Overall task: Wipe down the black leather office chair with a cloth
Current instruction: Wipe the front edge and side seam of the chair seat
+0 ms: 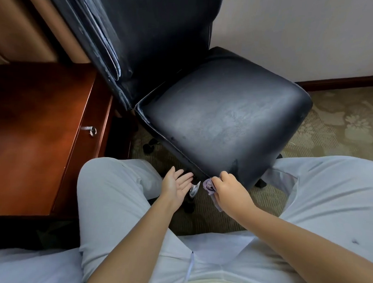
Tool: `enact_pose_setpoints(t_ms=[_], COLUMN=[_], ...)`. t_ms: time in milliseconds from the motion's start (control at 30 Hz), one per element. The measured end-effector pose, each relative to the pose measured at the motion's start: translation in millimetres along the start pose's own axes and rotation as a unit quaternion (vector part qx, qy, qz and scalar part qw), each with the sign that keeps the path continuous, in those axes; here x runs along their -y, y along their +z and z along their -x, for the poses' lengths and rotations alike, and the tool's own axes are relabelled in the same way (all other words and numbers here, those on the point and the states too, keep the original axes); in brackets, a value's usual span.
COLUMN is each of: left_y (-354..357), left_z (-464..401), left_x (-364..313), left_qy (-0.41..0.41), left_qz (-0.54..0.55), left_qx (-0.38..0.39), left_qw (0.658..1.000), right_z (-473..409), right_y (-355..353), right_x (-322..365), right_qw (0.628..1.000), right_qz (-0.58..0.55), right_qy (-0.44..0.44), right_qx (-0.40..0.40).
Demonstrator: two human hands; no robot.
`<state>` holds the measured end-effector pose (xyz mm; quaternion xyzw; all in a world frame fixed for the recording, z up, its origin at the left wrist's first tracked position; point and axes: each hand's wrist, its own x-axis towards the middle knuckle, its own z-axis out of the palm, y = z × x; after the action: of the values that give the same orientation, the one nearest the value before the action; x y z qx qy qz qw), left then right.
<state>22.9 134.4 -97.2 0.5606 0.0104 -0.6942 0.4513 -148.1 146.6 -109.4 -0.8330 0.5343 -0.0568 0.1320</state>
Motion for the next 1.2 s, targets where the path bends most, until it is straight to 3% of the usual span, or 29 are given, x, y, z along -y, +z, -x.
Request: enact_pose_setpoints(t_ms=[233, 333, 400, 600, 833, 1033, 1200], left_y=[6.2, 2.2, -0.8, 5.8, 12.9, 6.0, 7.1], left_z=[-3.5, -2.1, -1.0, 1.4, -0.4, -0.3, -6.2], left_x=[-5.6, -6.9, -9.6, -2.2, 5.8, -4.6, -7.2], left_qy=[0.031, 0.023, 0.018, -0.001, -0.019, 0.027, 0.042], left_qz=[0.03, 0.02, 0.013, -0.005, -0.023, -0.017, -0.004], left_qx=[0.035, 0.055, 0.057, 0.07, 0.089, 0.034, 0.045], left_qw=[0.998, 0.998, 0.998, 0.998, 0.996, 0.999, 0.998], right_z=[-41.7, -63.7, -54.8, -14.6, -51.9, -24.1, -14.5], right_y=[0.2, -3.0, -8.4, -13.6, -8.5, -16.6, -19.0], right_x=[22.7, 38.5, 34.8, 2.0, 20.9, -9.7, -20.4], right_qw=[0.996, 0.996, 0.998, 0.996, 0.993, 0.997, 0.99], right_qz=[-0.033, -0.013, -0.004, 0.013, -0.021, 0.023, -0.013], right_qy=[0.059, 0.089, 0.062, 0.089, 0.107, 0.074, 0.139], right_qx=[-0.06, -0.019, -0.004, 0.001, -0.039, -0.025, -0.034])
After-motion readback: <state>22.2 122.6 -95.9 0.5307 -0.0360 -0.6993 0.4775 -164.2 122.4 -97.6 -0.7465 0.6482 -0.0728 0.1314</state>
